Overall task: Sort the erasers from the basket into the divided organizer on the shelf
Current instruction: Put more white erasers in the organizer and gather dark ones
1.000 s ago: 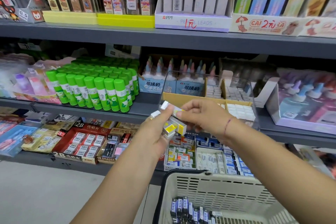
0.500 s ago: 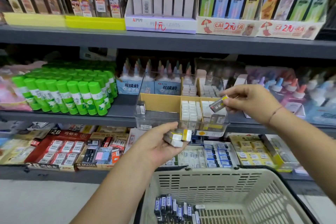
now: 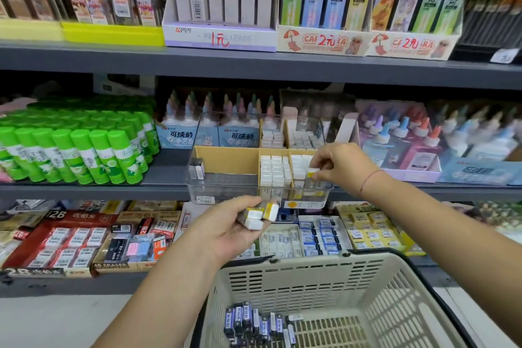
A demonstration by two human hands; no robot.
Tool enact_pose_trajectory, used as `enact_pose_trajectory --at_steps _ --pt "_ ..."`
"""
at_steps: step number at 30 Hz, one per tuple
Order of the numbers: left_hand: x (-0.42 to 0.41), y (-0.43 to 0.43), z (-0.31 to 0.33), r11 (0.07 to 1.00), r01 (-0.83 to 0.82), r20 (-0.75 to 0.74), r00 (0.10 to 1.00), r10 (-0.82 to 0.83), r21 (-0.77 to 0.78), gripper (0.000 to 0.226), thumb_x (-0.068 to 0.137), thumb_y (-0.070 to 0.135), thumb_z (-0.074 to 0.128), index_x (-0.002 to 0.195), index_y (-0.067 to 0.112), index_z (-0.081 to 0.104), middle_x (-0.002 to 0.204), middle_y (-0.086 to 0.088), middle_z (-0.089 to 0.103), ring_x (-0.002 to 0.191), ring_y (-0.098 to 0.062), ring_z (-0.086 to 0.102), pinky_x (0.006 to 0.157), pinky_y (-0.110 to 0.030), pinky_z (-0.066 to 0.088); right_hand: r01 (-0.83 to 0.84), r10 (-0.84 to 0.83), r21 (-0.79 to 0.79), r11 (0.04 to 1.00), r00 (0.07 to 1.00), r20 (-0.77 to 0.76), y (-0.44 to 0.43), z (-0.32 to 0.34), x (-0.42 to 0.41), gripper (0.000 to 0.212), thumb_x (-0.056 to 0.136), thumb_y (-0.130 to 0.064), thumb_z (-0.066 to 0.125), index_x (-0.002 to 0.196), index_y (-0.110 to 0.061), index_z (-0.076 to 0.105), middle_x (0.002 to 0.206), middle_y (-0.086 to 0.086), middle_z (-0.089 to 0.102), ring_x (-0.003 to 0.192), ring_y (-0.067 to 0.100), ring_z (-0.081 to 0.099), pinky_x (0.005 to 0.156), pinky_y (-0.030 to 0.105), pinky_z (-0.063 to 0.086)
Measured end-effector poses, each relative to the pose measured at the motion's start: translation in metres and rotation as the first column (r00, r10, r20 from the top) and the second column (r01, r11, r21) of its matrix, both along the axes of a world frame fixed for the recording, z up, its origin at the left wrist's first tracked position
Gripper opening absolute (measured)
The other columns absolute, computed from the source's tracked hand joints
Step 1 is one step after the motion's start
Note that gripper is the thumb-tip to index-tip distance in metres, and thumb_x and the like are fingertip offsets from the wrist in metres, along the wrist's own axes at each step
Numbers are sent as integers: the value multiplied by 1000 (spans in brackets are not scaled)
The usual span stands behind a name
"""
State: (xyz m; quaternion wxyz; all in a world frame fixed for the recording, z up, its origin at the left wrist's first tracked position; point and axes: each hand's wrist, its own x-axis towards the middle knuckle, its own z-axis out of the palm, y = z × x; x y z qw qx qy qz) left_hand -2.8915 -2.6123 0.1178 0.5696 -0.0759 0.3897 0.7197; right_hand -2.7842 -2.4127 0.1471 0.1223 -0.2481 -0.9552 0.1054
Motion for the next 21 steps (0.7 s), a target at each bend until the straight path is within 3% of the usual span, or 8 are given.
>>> enact_pose_trajectory --at_steps 3,8,11,14,16,17,19,21 --pt "1 2 -1 1000 0 -6 1000 0 -25 7 88 -9 54 94 -7 56 95 -26 66 94 -33 63 58 -46 57 -28 29 29 999 999 -27 2 -7 -2 12 80 -19 75 88 -16 67 95 0 60 81 15 58 81 32 52" --pt "2 3 -3 999 4 -13 1000 -5 -45 14 87 -10 55 101 -7 56 104 -25 63 103 -33 61 64 -49 56 -43 43 1 999 998 -52 6 -10 4 16 79 -24 76 85 -20 61 92 -1 59 81 16 58 80 36 53" --pt "0 3 -6 999 0 -4 1000 0 -41 18 87 -10 55 105 -8 56 114 -27 62 110 -34 60 66 -51 58 -56 -3 -305 951 982 -191 9 -5 15 13 84 -20 70 87 -19 57 90 5 67 86 20 66 84 39 54" --pt "0 4 -7 999 -4 -12 1000 3 -44 15 88 -9 55 103 -8 56 114 -26 62 106 -33 61 67 -50 56 -217 -203 -714 665 868 -452 3 5 22 12 95 -12 53 86 -15 46 94 21 70 92 32 69 84 44 55" --pt "1 5 -7 999 3 -31 999 -5 -51 8 88 -9 55 95 -7 57 105 -25 63 97 -32 62 68 -50 57 -313 -338 -827 466 802 -494 -2 8 23 17 99 -6 40 84 -14 41 87 21 71 82 34 70 73 41 57" --pt "2 5 -7 999 9 -39 999 -11 -53 7 88 -9 55 94 -7 57 104 -24 63 96 -32 62 67 -49 57 -321 -357 -848 422 801 -481 -2 9 23 19 100 -6 37 83 -13 41 80 20 69 72 33 69 65 38 58" --pt "2 5 -8 998 12 -48 999 -15 -59 9 88 -9 55 96 -7 57 108 -24 62 98 -32 61 62 -50 53 -280 -297 -853 441 851 -433 -1 6 23 17 101 -11 38 86 -8 43 73 20 61 52 26 61 46 29 51" --pt "3 5 -8 998 9 -44 999 -11 -60 12 88 -8 55 100 -7 57 111 -24 61 99 -31 61 62 -49 54 -167 -229 -823 543 913 -337 2 4 22 10 100 -17 45 99 -7 41 74 19 61 40 17 49 36 21 38"
